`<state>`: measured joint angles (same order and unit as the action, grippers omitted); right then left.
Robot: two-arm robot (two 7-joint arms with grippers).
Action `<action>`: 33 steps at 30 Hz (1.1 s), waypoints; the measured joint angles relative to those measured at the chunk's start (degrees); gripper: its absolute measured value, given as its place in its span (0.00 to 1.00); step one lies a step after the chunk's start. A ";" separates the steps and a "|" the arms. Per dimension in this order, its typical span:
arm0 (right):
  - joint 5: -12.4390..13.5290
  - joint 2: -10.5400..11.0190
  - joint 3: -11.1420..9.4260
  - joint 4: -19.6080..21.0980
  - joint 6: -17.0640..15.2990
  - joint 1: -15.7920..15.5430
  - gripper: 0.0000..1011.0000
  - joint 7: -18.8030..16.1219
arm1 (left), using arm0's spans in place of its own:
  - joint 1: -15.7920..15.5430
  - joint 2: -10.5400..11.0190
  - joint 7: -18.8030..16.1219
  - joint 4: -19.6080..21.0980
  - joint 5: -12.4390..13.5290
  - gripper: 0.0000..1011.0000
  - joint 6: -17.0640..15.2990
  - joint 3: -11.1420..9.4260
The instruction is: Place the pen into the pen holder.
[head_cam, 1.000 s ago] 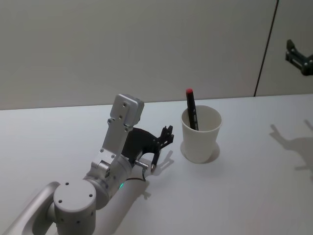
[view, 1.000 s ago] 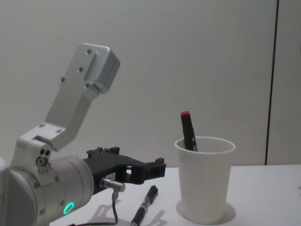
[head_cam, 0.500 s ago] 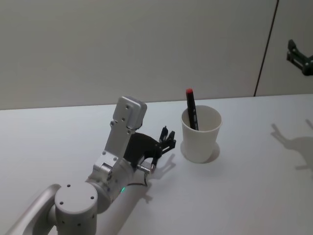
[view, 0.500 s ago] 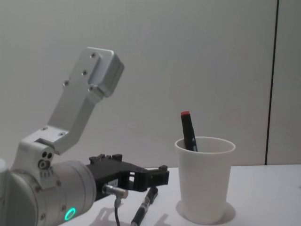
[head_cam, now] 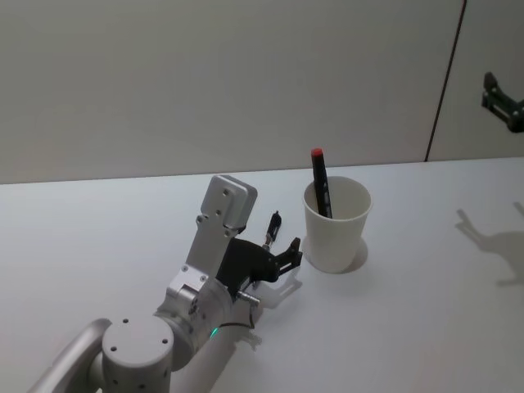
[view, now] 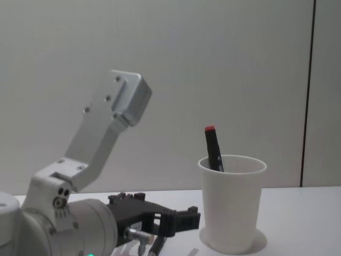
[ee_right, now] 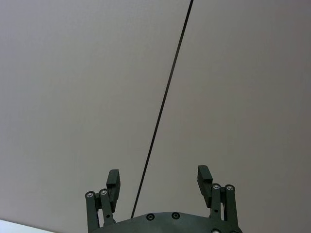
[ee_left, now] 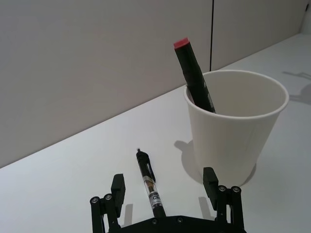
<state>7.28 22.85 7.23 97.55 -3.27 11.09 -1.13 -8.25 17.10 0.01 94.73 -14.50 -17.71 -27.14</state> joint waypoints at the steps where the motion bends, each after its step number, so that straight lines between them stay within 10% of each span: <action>1: 0.01 0.01 -0.01 0.01 0.01 -0.02 0.99 0.00 | -0.01 -0.07 0.00 -0.14 0.14 0.99 -0.03 -0.03; 33: 0.12 0.07 -0.19 0.08 0.13 -0.42 0.99 -0.01 | -0.05 -0.73 0.66 -5.27 1.52 0.99 0.67 0.65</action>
<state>7.40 22.92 7.04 97.63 -3.14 10.66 -1.14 -8.30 16.37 0.67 89.46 -12.98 -17.05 -26.50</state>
